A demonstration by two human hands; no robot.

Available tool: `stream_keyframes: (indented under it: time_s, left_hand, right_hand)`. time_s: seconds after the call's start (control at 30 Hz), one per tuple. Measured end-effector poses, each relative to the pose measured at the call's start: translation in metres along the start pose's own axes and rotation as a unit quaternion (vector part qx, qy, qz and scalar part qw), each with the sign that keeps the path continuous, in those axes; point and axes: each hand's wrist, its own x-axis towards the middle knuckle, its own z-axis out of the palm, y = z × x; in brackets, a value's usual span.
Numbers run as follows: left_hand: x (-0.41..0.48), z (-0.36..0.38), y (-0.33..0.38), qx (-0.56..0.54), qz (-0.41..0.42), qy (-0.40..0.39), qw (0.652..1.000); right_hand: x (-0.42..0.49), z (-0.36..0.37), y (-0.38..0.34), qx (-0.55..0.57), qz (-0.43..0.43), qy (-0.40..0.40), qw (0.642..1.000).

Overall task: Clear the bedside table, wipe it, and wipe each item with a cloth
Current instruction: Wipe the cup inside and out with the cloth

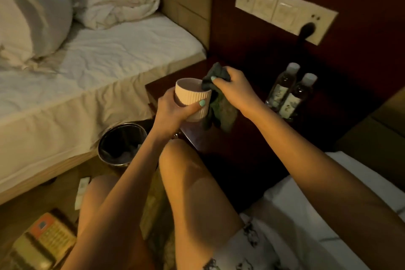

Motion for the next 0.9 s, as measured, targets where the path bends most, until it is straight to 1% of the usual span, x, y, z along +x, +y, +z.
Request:
stream_keyframes:
  time_s: [0.17,0.27,0.3,0.4,0.47,0.6,0.67,0.77,0.9]
  left_hand:
    - [-0.008,0.062,0.018,0.0,-0.021,-0.031,0.999]
    - [-0.001,0.097,0.015,-0.019,0.0,-0.095,0.995]
    - [0.001,0.107,0.012,-0.022,-0.008,-0.097,0.995]
    - [0.013,0.135,0.003,-0.042,-0.057,-0.057,0.996]
    - [0.027,0.152,-0.003,-0.043,-0.065,-0.031,0.997]
    - [0.065,0.18,-0.019,-0.039,-0.069,-0.037,0.996]
    - [0.083,0.189,-0.024,-0.023,-0.072,-0.037,0.996]
    - [0.114,0.205,-0.034,0.033,-0.067,-0.03,0.997]
    - [0.145,0.229,-0.04,0.077,-0.059,-0.021,0.995]
  right_hand:
    - [-0.019,-0.053,0.03,0.001,0.03,0.027,0.999]
    - [-0.026,-0.081,0.052,-0.003,0.045,0.032,0.998]
    - [-0.027,-0.091,0.058,-0.001,0.055,0.027,0.998]
    - [-0.027,-0.124,0.079,0.004,0.099,0.02,0.995]
    - [-0.031,-0.147,0.09,0.004,0.111,0.015,0.994]
    - [-0.042,-0.18,0.111,0.005,0.127,-0.02,0.992]
    - [-0.046,-0.19,0.122,0.01,0.143,-0.033,0.989]
    - [-0.046,-0.202,0.136,-0.007,0.16,-0.038,0.986]
    - [-0.045,-0.214,0.153,-0.023,0.189,-0.016,0.982]
